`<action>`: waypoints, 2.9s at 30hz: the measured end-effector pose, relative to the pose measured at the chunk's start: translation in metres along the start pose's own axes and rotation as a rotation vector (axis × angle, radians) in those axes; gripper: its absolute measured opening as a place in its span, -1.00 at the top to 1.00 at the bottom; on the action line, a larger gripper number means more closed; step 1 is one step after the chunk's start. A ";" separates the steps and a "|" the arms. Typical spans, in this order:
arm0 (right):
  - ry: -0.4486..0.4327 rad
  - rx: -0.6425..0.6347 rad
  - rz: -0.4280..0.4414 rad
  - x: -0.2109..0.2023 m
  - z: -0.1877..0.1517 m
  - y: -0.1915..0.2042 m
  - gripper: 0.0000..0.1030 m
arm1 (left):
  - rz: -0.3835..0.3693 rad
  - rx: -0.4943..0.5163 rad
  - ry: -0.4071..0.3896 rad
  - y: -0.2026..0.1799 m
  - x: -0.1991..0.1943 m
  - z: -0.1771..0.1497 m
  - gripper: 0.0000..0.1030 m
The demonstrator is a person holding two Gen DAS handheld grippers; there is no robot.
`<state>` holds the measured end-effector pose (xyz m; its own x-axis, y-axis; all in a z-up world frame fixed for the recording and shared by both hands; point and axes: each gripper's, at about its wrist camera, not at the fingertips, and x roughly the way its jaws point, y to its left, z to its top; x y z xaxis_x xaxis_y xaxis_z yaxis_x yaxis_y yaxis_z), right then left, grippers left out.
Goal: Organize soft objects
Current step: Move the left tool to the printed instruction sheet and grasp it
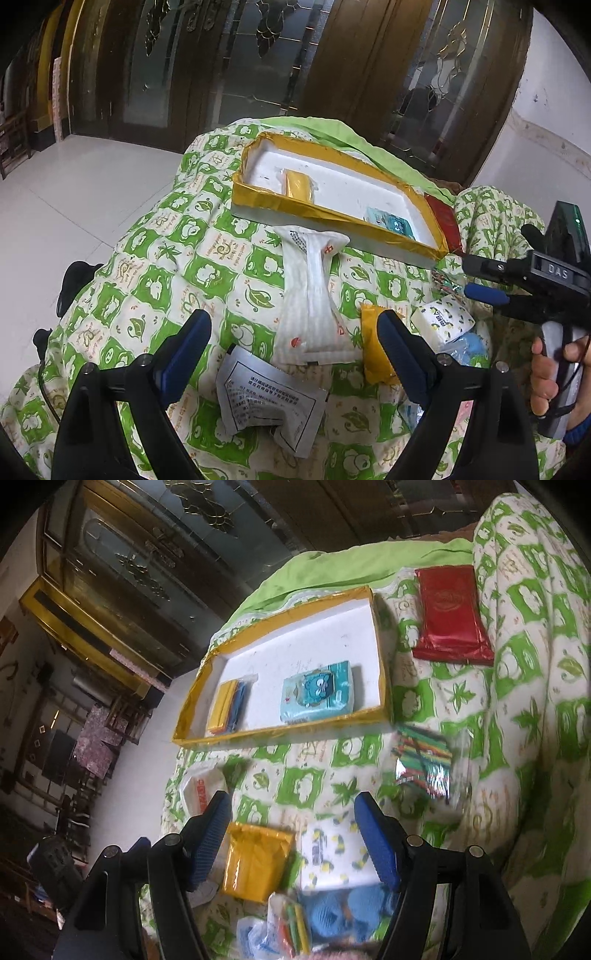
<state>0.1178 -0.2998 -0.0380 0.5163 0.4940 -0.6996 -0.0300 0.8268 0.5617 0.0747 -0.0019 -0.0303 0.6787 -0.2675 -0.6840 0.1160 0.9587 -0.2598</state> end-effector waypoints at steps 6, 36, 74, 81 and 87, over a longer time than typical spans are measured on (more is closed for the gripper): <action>-0.004 0.036 0.016 -0.016 -0.010 -0.009 -0.43 | 0.004 -0.011 0.004 0.004 -0.002 -0.001 -0.76; 0.049 -0.041 -0.170 0.002 -0.018 -0.007 -0.43 | 0.138 0.060 0.191 0.003 0.019 -0.033 -0.76; 0.133 -0.347 -0.413 0.056 -0.031 0.026 -0.40 | 0.055 -0.147 0.170 0.041 0.009 -0.025 -0.32; 0.131 -0.336 -0.403 0.055 -0.030 0.026 -0.40 | 0.045 -0.084 0.218 0.020 0.011 -0.039 -0.33; 0.111 -0.336 -0.398 0.050 -0.030 0.028 -0.40 | 0.048 -0.044 0.221 0.015 0.022 -0.040 0.20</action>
<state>0.1167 -0.2442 -0.0704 0.4505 0.1347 -0.8825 -0.1323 0.9877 0.0832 0.0619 0.0032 -0.0766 0.5066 -0.2409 -0.8278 0.0522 0.9670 -0.2495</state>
